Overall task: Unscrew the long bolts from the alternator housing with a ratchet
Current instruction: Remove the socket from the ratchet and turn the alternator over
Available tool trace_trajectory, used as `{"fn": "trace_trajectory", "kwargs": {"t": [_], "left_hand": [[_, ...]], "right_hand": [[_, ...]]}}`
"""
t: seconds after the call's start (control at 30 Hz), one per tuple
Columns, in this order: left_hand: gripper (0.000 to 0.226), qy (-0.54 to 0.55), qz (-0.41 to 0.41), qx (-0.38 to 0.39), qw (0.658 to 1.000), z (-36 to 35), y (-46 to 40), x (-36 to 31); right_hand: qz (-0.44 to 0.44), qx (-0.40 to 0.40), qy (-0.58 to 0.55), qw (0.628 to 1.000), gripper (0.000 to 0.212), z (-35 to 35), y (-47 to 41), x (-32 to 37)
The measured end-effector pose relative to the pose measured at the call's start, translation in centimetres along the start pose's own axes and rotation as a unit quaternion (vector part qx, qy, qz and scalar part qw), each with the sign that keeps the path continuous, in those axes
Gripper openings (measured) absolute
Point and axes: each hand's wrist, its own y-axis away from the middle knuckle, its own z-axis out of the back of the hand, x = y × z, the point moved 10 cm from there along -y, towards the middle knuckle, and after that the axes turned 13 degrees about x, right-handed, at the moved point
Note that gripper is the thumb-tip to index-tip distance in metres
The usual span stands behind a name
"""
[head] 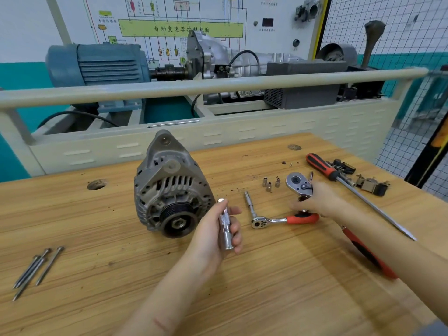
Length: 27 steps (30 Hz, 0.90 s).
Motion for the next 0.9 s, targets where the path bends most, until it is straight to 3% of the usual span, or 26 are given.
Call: {"fn": "trace_trajectory", "kwargs": {"t": [0.13, 0.27, 0.37, 0.47, 0.57, 0.7, 0.9], "left_hand": [[0.019, 0.082, 0.004, -0.004, 0.997, 0.2, 0.1, 0.1], [0.018, 0.140, -0.001, -0.006, 0.990, 0.4, 0.3, 0.0], [0.020, 0.206, 0.004, -0.015, 0.978, 0.4, 0.3, 0.2], [0.025, 0.261, 0.009, -0.030, 0.965, 0.6, 0.3, 0.6], [0.023, 0.296, 0.011, -0.036, 0.954, 0.9, 0.6, 0.9], [0.024, 0.260, 0.036, -0.083, 0.961, 2.5, 1.8, 2.1], [0.022, 0.204, 0.062, -0.084, 0.973, 3.3, 2.9, 3.1]], "right_hand": [[0.020, -0.012, 0.062, 0.998, 0.032, -0.4, -0.1, 0.6], [0.034, -0.048, 0.054, 0.997, 0.023, 0.6, 0.5, 1.7], [0.097, -0.059, 0.041, 0.993, 0.028, 1.3, 2.1, 4.9], [0.154, 0.016, -0.018, 0.988, 0.030, -1.2, 4.3, 7.8], [0.189, 0.086, 0.004, 0.978, 0.034, -5.5, 6.6, 9.7], [0.221, 0.081, 0.036, 0.971, 0.039, -7.7, 8.2, 10.8], [0.215, 0.099, 0.081, 0.968, 0.041, -10.0, 8.3, 10.1]]}}
